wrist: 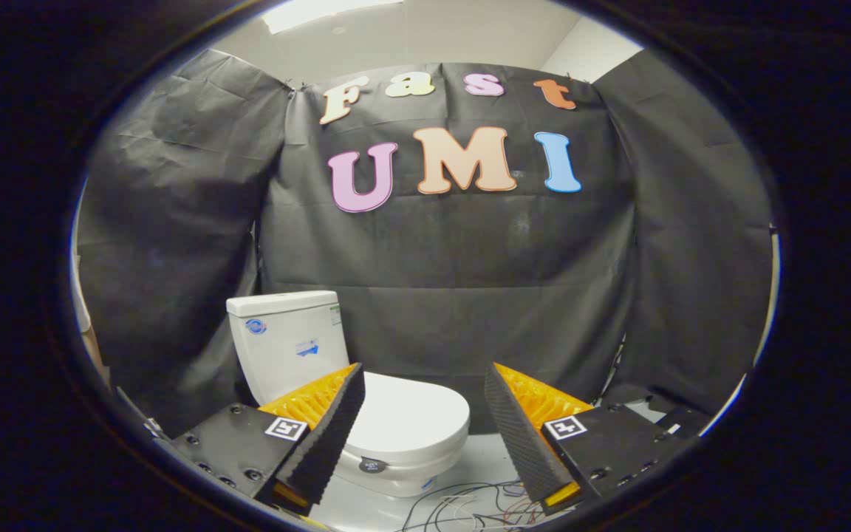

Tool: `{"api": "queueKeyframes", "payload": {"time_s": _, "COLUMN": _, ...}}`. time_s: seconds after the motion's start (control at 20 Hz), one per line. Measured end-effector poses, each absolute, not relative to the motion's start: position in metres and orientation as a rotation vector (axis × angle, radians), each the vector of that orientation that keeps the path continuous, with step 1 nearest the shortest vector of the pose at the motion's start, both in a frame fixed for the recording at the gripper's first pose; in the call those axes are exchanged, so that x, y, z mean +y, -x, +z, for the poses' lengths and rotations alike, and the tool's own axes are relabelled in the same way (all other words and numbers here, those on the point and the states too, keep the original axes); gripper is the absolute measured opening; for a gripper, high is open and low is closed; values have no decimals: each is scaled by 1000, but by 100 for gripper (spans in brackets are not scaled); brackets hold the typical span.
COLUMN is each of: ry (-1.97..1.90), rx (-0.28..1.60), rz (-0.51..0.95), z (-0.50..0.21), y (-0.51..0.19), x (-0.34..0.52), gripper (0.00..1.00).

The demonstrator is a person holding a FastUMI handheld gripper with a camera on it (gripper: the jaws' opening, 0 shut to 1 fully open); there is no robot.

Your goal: Open the toilet lid.

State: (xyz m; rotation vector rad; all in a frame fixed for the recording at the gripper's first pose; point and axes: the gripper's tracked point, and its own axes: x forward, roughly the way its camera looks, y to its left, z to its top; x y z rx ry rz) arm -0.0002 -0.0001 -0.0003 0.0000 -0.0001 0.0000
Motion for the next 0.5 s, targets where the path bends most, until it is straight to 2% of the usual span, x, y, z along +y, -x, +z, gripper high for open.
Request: {"api": "queueKeyframes", "payload": {"time_s": 0.5, "ry": 1, "rx": 0, "rz": 0, "z": -1, "y": 0, "x": 0, "gripper": 100}}
